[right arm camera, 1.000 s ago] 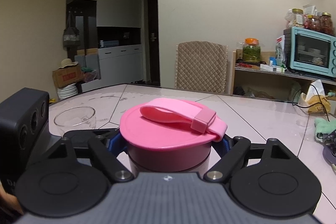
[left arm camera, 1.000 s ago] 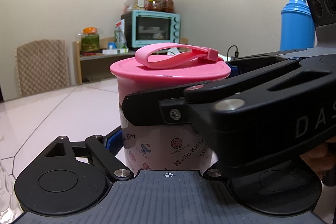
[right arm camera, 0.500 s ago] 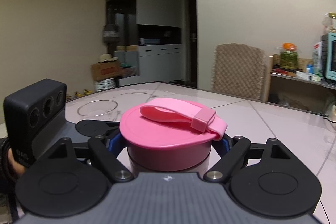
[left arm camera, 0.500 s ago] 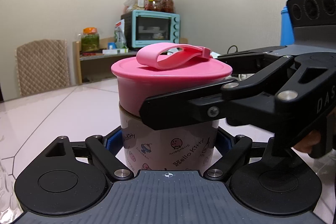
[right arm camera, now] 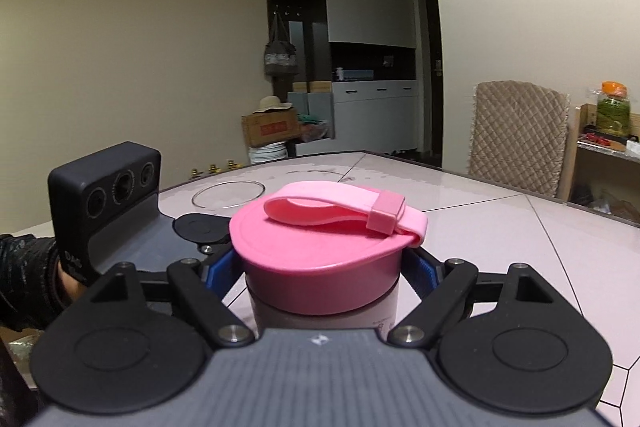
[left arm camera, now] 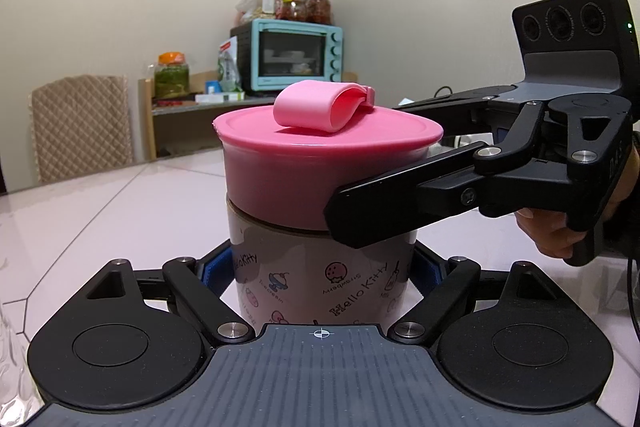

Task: Unscrew bottle cap and pour
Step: 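Twist the pink cap with the right gripper while the left holds the body, then regrip the cap and twist it again with the right gripper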

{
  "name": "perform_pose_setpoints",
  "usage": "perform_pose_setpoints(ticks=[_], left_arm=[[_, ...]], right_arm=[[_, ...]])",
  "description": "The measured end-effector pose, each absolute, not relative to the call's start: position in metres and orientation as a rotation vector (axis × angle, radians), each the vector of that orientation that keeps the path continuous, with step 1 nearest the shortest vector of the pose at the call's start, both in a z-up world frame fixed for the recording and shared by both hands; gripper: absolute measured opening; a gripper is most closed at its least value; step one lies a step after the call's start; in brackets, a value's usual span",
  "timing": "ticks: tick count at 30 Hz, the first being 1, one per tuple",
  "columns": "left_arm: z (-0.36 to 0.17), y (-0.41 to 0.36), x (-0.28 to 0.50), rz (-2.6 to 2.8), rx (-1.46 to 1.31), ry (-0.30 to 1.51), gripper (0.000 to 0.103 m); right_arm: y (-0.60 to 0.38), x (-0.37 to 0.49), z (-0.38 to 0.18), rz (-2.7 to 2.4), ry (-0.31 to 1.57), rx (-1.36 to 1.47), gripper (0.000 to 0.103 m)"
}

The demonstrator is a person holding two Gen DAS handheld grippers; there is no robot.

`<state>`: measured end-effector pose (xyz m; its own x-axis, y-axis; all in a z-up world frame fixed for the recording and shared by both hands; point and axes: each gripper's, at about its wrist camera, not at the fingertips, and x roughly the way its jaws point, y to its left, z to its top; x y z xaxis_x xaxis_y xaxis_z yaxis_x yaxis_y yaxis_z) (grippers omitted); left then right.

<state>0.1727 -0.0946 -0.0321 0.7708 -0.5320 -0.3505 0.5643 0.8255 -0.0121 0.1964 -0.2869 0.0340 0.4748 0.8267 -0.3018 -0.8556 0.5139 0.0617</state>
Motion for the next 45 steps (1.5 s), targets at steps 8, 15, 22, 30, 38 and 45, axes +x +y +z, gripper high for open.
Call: perform_pose_setpoints(ticks=[8,15,22,30,38,45], left_arm=[[-0.032,-0.094,0.171,-0.595,0.096,0.353,0.090],[-0.032,-0.094,0.172,-0.595,0.096,0.353,0.090],[-0.032,-0.094,0.172,-0.596,0.095,0.353,0.090],[-0.032,-0.094,0.172,-0.596,0.095,0.353,0.090],[-0.032,-0.094,0.172,-0.596,0.095,0.353,0.090],[-0.032,-0.094,0.172,-0.596,0.095,0.352,0.090]], right_arm=[[-0.284,0.185,0.042,0.985,0.331,-0.090,0.090],[-0.292,0.166,0.043,0.900,0.315,-0.073,0.095],[-0.276,0.151,0.036,0.733,0.281,-0.075,0.094],[-0.255,0.150,0.022,0.620,0.261,-0.055,0.094],[-0.248,0.159,0.014,0.554,0.261,-0.013,0.093],[-0.245,0.162,0.010,0.524,0.254,-0.022,0.091]])
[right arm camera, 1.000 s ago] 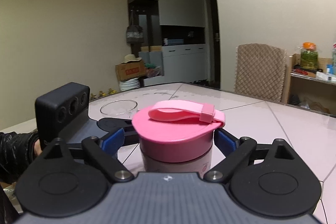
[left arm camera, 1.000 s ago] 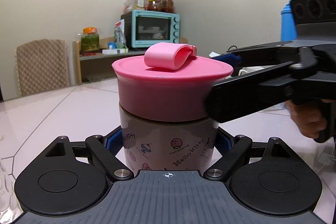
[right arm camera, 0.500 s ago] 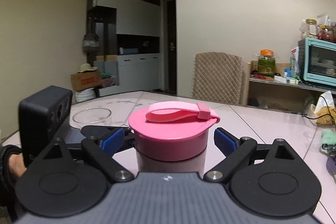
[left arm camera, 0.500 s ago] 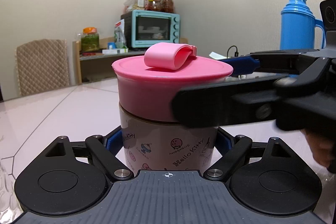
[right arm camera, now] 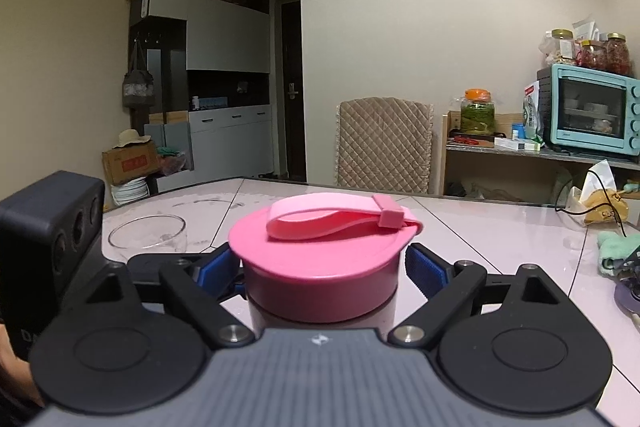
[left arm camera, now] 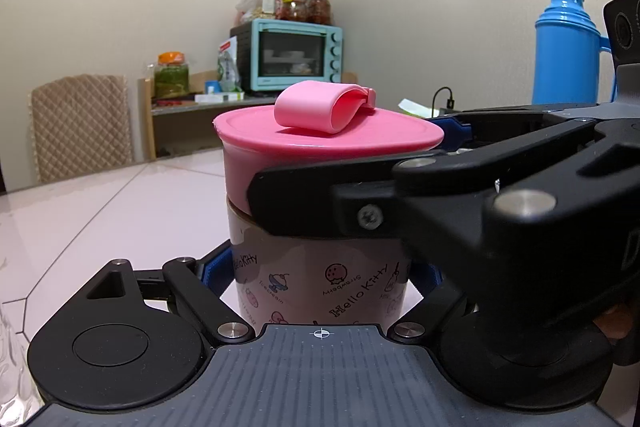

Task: Unscrew bottle cap and pour
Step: 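Regrip the cap and twist it again with the right gripper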

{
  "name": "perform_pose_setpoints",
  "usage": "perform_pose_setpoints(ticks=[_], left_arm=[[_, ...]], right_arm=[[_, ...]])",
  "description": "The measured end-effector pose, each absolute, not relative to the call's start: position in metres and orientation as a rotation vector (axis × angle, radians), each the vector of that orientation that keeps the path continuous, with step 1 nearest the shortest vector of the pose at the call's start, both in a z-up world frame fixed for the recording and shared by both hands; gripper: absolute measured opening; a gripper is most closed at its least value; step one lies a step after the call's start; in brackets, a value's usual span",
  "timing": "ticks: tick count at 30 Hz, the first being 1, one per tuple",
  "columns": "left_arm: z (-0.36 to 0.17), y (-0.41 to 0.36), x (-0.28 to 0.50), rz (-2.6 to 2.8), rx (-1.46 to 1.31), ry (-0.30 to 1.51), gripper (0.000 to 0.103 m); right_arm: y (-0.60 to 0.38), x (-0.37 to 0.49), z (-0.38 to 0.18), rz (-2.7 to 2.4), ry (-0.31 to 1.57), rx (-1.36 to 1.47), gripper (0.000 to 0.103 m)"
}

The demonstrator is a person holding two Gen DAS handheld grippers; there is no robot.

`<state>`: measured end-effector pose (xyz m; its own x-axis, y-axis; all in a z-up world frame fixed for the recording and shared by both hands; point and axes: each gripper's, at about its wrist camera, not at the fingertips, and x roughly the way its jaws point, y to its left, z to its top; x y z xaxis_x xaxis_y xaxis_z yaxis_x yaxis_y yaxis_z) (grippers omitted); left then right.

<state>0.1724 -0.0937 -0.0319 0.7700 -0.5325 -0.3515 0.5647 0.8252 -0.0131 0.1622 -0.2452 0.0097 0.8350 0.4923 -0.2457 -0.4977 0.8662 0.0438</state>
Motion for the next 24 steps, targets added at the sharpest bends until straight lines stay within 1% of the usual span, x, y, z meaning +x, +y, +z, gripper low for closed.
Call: perform_pose_setpoints(ticks=[5,15,24], left_arm=[[-0.032,-0.094,0.172,-0.596,0.095,0.352,0.090],[-0.032,-0.094,0.172,-0.596,0.095,0.352,0.090],[-0.032,-0.093,0.173,-0.596,0.096,0.352,0.090]], right_arm=[[-0.240,0.163,0.011,0.512,0.259,-0.030,0.086],[-0.242,0.164,0.009,0.531,0.251,-0.043,0.085],[-0.270,0.185,0.016,0.756,0.282,-0.098,0.085]])
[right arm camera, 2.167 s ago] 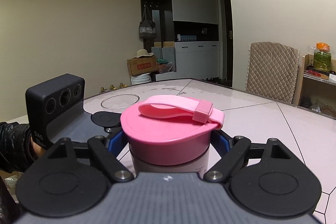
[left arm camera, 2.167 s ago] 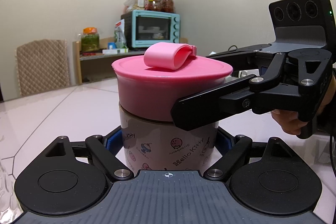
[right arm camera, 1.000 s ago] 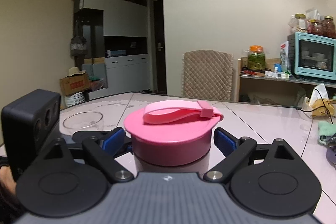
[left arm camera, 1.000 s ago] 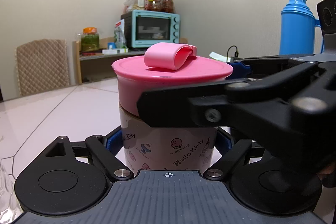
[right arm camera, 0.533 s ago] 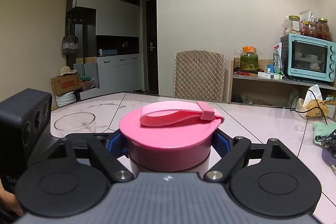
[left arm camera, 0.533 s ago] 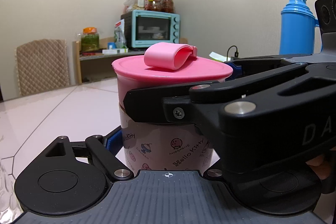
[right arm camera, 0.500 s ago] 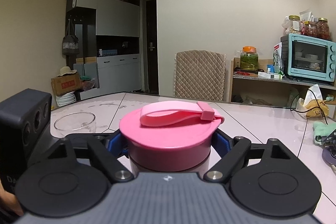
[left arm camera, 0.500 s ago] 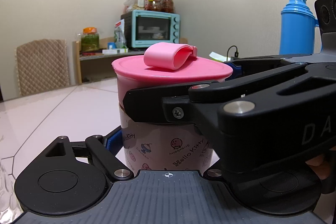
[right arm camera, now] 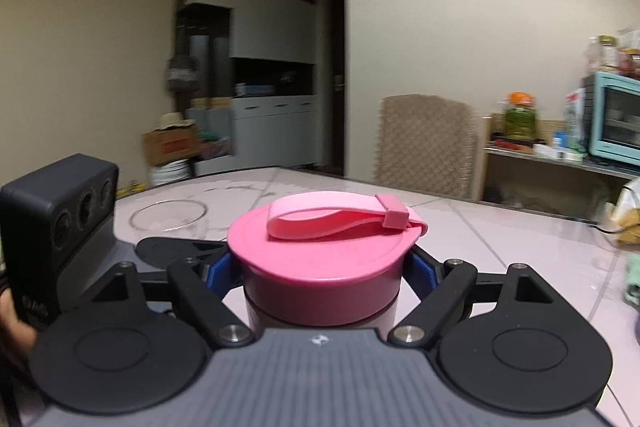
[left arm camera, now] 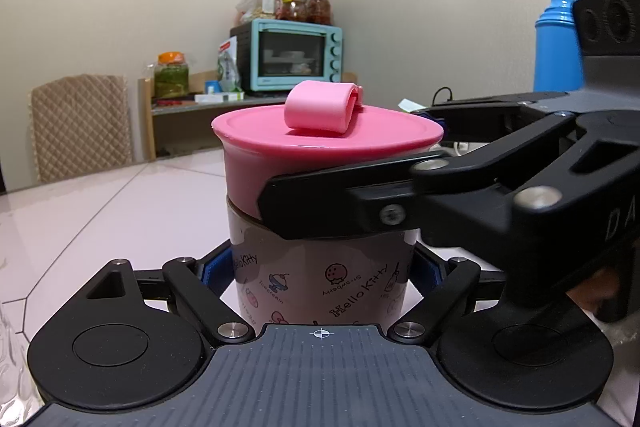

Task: Unscrew bottle cap and pour
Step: 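Regrip the cap and twist it again with the right gripper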

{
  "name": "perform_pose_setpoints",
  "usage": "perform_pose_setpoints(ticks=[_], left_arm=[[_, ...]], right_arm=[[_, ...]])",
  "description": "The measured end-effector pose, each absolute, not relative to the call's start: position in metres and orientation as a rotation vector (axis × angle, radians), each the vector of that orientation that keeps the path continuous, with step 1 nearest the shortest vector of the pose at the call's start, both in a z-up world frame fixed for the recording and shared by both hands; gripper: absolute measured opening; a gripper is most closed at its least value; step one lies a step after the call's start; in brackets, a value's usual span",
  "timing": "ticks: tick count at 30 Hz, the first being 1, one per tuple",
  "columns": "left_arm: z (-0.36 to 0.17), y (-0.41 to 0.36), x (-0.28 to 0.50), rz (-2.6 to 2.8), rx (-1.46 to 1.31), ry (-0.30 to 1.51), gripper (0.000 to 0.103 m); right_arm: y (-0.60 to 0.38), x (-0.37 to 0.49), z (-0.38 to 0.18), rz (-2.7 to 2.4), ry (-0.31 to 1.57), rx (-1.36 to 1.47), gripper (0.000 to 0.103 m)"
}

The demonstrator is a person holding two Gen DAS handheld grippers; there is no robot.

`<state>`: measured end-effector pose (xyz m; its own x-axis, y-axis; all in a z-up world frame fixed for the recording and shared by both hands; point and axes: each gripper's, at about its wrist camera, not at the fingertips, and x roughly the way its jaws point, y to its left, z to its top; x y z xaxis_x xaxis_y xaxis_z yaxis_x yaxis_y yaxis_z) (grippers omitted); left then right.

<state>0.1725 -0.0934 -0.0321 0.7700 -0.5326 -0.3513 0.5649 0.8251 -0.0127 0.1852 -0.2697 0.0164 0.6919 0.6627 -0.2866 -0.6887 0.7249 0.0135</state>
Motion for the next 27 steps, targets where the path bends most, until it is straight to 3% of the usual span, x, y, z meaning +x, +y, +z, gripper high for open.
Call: perform_pose_setpoints(ticks=[22,27], left_arm=[[-0.032,-0.093,0.173,-0.596,0.095,0.352,0.090],[-0.032,-0.093,0.173,-0.596,0.095,0.352,0.090]], right_arm=[[-0.293,0.213,0.030,1.025,0.295,-0.098,0.086],[-0.290,0.197,0.034,0.942,0.284,-0.078,0.094]])
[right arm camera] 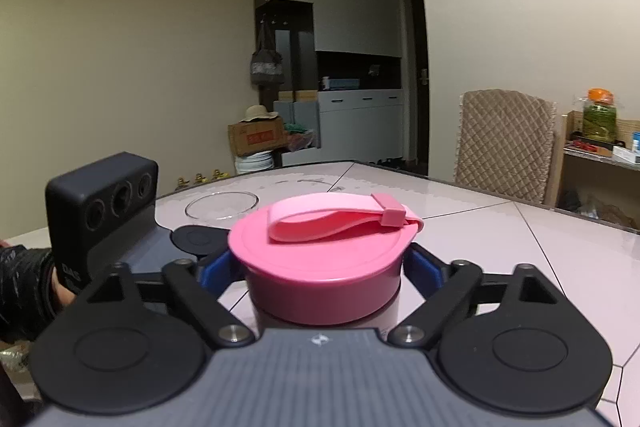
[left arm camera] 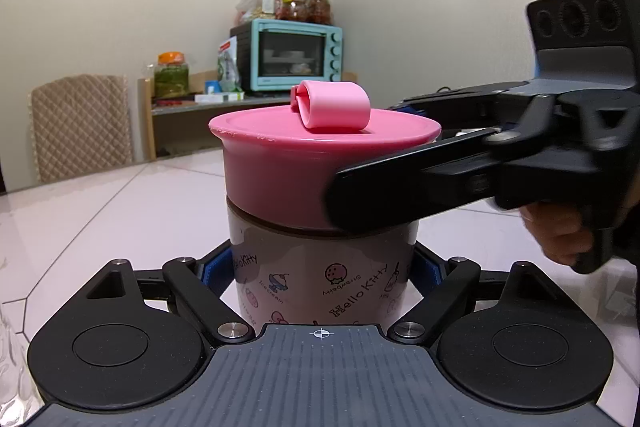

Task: Unscrew bottle cap and pour
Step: 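Regrip the cap and twist it again with the right gripper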

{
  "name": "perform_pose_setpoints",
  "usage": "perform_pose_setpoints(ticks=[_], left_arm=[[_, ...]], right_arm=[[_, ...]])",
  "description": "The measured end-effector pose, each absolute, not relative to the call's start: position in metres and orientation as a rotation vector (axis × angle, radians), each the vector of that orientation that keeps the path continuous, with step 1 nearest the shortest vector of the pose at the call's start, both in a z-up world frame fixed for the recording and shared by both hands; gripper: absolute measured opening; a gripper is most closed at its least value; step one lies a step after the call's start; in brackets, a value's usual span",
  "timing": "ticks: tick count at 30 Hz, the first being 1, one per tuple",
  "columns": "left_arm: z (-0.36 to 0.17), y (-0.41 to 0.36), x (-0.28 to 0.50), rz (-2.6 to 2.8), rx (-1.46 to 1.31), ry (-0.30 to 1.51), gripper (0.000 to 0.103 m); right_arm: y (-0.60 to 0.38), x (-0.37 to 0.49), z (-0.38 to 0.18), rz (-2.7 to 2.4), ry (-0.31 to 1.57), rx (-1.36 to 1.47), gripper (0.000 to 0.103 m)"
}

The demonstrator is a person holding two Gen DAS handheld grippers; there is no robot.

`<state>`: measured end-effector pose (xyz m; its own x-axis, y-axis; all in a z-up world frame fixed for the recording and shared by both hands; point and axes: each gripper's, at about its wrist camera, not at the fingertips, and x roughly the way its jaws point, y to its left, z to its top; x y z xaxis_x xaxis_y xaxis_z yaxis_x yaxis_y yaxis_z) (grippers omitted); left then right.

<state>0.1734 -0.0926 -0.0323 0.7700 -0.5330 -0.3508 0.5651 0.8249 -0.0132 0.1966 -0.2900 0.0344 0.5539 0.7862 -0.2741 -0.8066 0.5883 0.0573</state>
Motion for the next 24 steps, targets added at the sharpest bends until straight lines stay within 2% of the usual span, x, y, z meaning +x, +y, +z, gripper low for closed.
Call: perform_pose_setpoints(ticks=[24], left_arm=[[-0.032,-0.093,0.174,-0.596,0.095,0.351,0.090]], right_arm=[[-0.260,0.163,0.011,0.569,0.240,-0.001,0.093]])
